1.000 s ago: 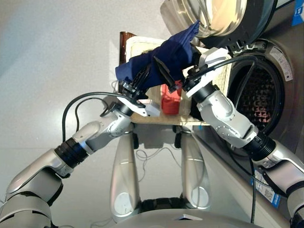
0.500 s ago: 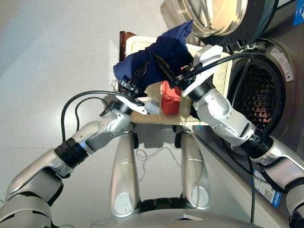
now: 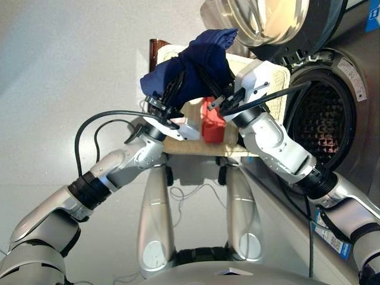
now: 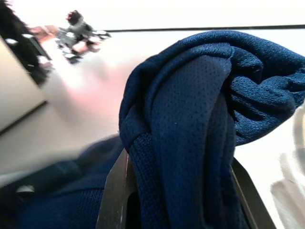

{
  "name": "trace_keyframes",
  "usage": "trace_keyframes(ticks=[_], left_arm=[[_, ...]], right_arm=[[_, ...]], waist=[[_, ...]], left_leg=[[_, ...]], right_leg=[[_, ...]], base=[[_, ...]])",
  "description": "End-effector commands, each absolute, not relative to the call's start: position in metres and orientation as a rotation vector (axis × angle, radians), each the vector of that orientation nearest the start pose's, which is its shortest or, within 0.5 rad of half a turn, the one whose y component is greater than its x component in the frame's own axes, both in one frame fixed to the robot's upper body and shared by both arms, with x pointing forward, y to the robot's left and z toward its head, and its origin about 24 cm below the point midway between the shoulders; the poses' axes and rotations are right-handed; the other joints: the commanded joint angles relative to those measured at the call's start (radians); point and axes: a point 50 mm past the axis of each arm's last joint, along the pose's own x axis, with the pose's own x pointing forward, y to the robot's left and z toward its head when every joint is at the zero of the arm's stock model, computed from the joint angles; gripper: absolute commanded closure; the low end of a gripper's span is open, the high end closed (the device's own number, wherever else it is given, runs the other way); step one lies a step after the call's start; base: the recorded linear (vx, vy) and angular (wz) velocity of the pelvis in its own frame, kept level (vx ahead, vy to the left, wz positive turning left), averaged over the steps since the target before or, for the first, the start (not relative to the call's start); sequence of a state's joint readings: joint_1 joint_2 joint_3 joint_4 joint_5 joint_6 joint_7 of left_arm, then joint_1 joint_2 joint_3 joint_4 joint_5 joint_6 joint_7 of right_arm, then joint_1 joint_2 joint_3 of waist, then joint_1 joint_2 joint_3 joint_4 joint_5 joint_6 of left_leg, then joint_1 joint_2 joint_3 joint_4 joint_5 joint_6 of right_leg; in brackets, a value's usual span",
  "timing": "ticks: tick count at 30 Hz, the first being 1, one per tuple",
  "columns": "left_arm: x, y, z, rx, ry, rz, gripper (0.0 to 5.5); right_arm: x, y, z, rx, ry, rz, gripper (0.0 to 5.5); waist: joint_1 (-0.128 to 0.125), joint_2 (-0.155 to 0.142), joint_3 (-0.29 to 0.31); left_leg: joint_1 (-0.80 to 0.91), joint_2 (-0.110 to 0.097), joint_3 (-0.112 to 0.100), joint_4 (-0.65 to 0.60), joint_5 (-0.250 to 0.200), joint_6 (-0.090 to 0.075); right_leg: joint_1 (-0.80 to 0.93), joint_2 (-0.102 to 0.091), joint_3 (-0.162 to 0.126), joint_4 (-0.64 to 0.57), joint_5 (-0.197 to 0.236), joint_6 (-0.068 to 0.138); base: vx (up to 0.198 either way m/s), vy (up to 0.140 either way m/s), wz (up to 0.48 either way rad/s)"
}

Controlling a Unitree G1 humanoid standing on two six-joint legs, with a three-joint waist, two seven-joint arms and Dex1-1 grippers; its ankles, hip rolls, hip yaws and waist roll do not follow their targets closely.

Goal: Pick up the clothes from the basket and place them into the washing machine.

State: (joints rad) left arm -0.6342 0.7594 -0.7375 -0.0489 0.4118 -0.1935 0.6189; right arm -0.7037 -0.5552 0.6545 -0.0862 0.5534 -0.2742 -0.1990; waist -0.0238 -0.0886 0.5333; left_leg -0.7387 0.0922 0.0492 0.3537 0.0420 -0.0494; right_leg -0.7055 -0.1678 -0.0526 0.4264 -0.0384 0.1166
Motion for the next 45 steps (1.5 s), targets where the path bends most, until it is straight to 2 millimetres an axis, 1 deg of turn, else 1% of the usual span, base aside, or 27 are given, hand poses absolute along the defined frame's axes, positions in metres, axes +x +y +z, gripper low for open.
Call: trace_keyframes(ticks=[1,2,3,6,7,8,13,14,15,16,17,18,19,20,22,25,26,27,29,30,34,37,39,42,43,44,45], left_arm=[[0.245,0.083,0.22,0.689,-1.318,-0.209,0.0],[0.245,0.083,0.22,0.689,-1.318,-0.21,0.0],[0.246,0.084,0.215,0.685,-1.283,-0.232,0.0],[0.246,0.085,0.21,0.669,-1.247,-0.26,0.0],[0.246,0.084,0.21,0.669,-1.246,-0.261,0.0],[0.246,0.085,0.209,0.66,-1.24,-0.266,0.0],[0.244,0.082,0.206,0.578,-1.217,-0.286,0.0],[0.244,0.081,0.206,0.578,-1.218,-0.286,0.0],[0.244,0.08,0.207,0.563,-1.222,-0.285,0.0],[0.243,0.078,0.206,0.535,-1.22,-0.294,0.0],[0.244,0.078,0.207,0.535,-1.221,-0.294,0.0],[0.243,0.076,0.207,0.514,-1.221,-0.299,0.0],[0.243,0.075,0.206,0.486,-1.204,-0.298,0.0],[0.244,0.074,0.205,0.478,-1.198,-0.292,0.0],[0.244,0.073,0.206,0.45,-1.188,-0.284,0.0],[0.244,0.073,0.208,0.409,-1.174,-0.267,0.0],[0.244,0.072,0.208,0.401,-1.175,-0.265,0.0],[0.244,0.071,0.208,0.389,-1.172,-0.262,0.0],[0.243,0.069,0.209,0.369,-1.173,-0.256,0.0],[0.242,0.068,0.209,0.348,-1.168,-0.262,0.0],[0.24,0.065,0.21,0.321,-1.161,-0.282,0.0],[0.239,0.064,0.208,0.33,-1.152,-0.291,0.0],[0.24,0.066,0.208,0.348,-1.147,-0.288,0.0],[0.239,0.07,0.208,0.359,-1.144,-0.293,0.0],[0.239,0.07,0.209,0.358,-1.146,-0.293,0.0],[0.239,0.073,0.209,0.371,-1.14,-0.294,0.0],[0.239,0.074,0.208,0.375,-1.13,-0.293,0.0]], right_arm=[[0.291,-0.09,0.216,-0.034,-0.717,0.475,5.5],[0.291,-0.09,0.216,-0.034,-0.717,0.474,5.5],[0.294,-0.098,0.216,-0.031,-0.732,0.397,5.5],[0.301,-0.111,0.208,-0.034,-0.723,0.255,5.5],[0.301,-0.111,0.207,-0.034,-0.723,0.254,5.5],[0.306,-0.118,0.205,-0.051,-0.722,0.187,5.5],[0.326,-0.151,0.181,-0.008,-0.644,-0.134,5.5],[0.326,-0.151,0.181,-0.008,-0.645,-0.135,5.5],[0.332,-0.158,0.177,0.005,-0.623,-0.213,5.5],[0.338,-0.169,0.164,0.017,-0.567,-0.308,5.5],[0.338,-0.169,0.164,0.017,-0.568,-0.308,5.5],[0.342,-0.177,0.158,0.052,-0.534,-0.366,5.5],[0.344,-0.185,0.144,0.067,-0.472,-0.436,5.5],[0.345,-0.192,0.137,0.037,-0.444,-0.479,5.5],[0.347,-0.203,0.127,0.064,-0.388,-0.558,5.5],[0.348,-0.223,0.115,0.004,-0.324,-0.684,5.5],[0.348,-0.229,0.113,-0.05,-0.306,-0.726,5.5],[0.349,-0.236,0.114,-0.163,-0.298,-0.782,5.5],[0.349,-0.246,0.118,-0.217,-0.296,-0.843,5.5],[0.348,-0.261,0.119,-0.26,-0.275,-0.896,5.5],[0.344,-0.301,0.133,-0.394,-0.247,-1.064,5.5],[0.331,-0.343,0.141,-0.487,-0.173,-1.216,5.5],[0.321,-0.366,0.153,-0.526,-0.159,-1.297,5.5],[0.296,-0.404,0.161,-0.584,-0.087,-1.428,5.5],[0.296,-0.404,0.162,-0.583,-0.089,-1.429,5.5],[0.286,-0.42,0.171,-0.61,-0.06,-1.469,5.5],[0.281,-0.427,0.177,-0.608,-0.06,-1.49,5.5]], waist=[[-0.012,0.063,-0.013],[-0.011,0.063,-0.013],[-0.012,0.067,-0.013],[-0.011,0.073,-0.013],[-0.01,0.073,-0.013],[-0.011,0.076,-0.013],[-0.011,0.088,-0.013],[-0.01,0.088,-0.013],[-0.009,0.091,-0.013],[-0.007,0.096,-0.013],[-0.006,0.096,-0.013],[-0.006,0.098,-0.013],[-0.005,0.102,-0.013],[-0.004,0.104,-0.013],[-0.002,0.109,-0.013],[0.002,0.115,-0.013],[0.004,0.117,-0.013],[0.005,0.12,-0.013],[0.004,0.124,-0.013],[0.005,0.126,-0.013],[0.009,0.139,-0.013],[0.017,0.149,-0.013],[0.022,0.157,-0.013],[0.03,0.169,-0.013],[0.03,0.171,-0.013],[0.036,0.173,-0.013],[0.038,0.175,-0.013]], left_leg=[[0.01,0.002,0.02,0.042,-0.061,-0.029],[0.011,0.002,0.02,0.042,-0.061,-0.029],[0.01,0.002,0.02,0.042,-0.06,-0.029],[0.008,0.002,0.021,0.043,-0.059,-0.028],[0.008,0.002,0.021,0.043,-0.06,-0.028],[0.0,0.001,0.02,0.041,-0.052,-0.026],[-0.002,-0.001,0.016,0.051,-0.062,-0.026],[-0.002,-0.001,0.016,0.052,-0.062,-0.026],[-0.011,-0.002,0.015,0.051,-0.055,-0.025],[-0.008,-0.003,0.015,0.056,-0.065,-0.026],[-0.009,-0.003,0.015,0.056,-0.065,-0.026],[-0.017,-0.005,0.015,0.054,-0.058,-0.025],[-0.017,-0.005,0.015,0.06,-0.068,-0.025],[-0.021,-0.006,0.014,0.061,-0.067,-0.025],[-0.028,-0.009,0.012,0.066,-0.071,-0.024],[-0.043,-0.013,0.007,0.077,-0.077,-0.021],[-0.049,-0.014,0.005,0.082,-0.079,-0.021],[-0.059,-0.017,0.002,0.088,-0.081,-0.019],[-0.08,-0.021,-0.002,0.104,-0.086,-0.017],[-0.094,-0.023,-0.004,0.118,-0.093,-0.018],[-0.171,-0.029,-0.019,0.193,-0.115,-0.016],[-0.236,-0.032,-0.027,0.26,-0.138,-0.016],[-0.286,-0.028,-0.033,0.301,-0.149,-0.017],[-0.346,-0.028,-0.041,0.35,-0.158,-0.019],[-0.352,-0.027,-0.042,0.355,-0.16,-0.019],[-0.38,-0.027,-0.043,0.369,-0.161,-0.02],[-0.4,-0.027,-0.042,0.378,-0.161,-0.02]], right_leg=[[-0.031,-0.021,0.044,-0.029,0.036,0.026],[-0.03,-0.021,0.044,-0.029,0.036,0.026],[-0.032,-0.022,0.044,-0.029,0.036,0.026],[-0.034,-0.023,0.043,-0.028,0.036,0.027],[-0.034,-0.023,0.043,-0.027,0.036,0.027],[-0.041,-0.023,0.044,-0.029,0.042,0.026],[-0.041,-0.024,0.042,-0.017,0.029,0.026],[-0.041,-0.024,0.042,-0.017,0.029,0.026],[-0.049,-0.025,0.042,-0.019,0.036,0.026],[-0.046,-0.024,0.043,-0.014,0.027,0.027],[-0.047,-0.023,0.043,-0.014,0.027,0.027],[-0.055,-0.023,0.043,-0.017,0.035,0.027],[-0.053,-0.024,0.043,-0.012,0.025,0.027],[-0.056,-0.024,0.044,-0.012,0.026,0.028],[-0.062,-0.025,0.044,-0.01,0.024,0.028],[-0.076,-0.025,0.049,-0.001,0.021,0.027],[-0.081,-0.026,0.05,0.002,0.019,0.026],[-0.091,-0.025,0.052,0.009,0.017,0.026],[-0.108,-0.025,0.055,0.024,0.013,0.024],[-0.122,-0.025,0.059,0.039,0.006,0.024],[-0.196,-0.023,0.073,0.116,-0.018,0.017],[-0.258,-0.025,0.078,0.185,-0.039,0.012],[-0.309,-0.03,0.081,0.231,-0.053,0.009],[-0.372,-0.038,0.084,0.282,-0.061,0.007],[-0.377,-0.038,0.084,0.287,-0.063,0.007],[-0.403,-0.038,0.083,0.302,-0.064,0.006],[-0.424,-0.039,0.083,0.312,-0.063,0.006]], base=[[0.0,0.0,0.0],[0.0,0.0,0.0],[0.0,0.0,0.0],[0.0,0.0,0.0],[0.0,0.0,0.0],[0.0,0.0,0.0],[0.0,0.0,0.0],[0.0,0.0,0.0],[0.0,0.0,0.0],[0.0,0.0,0.0],[0.0,0.0,0.0],[0.0,0.0,0.0],[0.0,0.0,0.0],[0.0,0.0,0.0],[0.0,0.0,0.0],[0.0,0.0,0.0],[0.0,0.0,0.0],[0.0,0.0,0.0],[0.0,0.0,0.0],[0.0,0.0,0.0],[-0.013,-0.002,0.032],[-0.055,0.0,0.151],[-0.051,0.002,0.185],[-0.015,-0.003,0.062],[0.0,0.0,0.0],[0.0,0.0,0.0],[-0.05,0.002,0.063]])
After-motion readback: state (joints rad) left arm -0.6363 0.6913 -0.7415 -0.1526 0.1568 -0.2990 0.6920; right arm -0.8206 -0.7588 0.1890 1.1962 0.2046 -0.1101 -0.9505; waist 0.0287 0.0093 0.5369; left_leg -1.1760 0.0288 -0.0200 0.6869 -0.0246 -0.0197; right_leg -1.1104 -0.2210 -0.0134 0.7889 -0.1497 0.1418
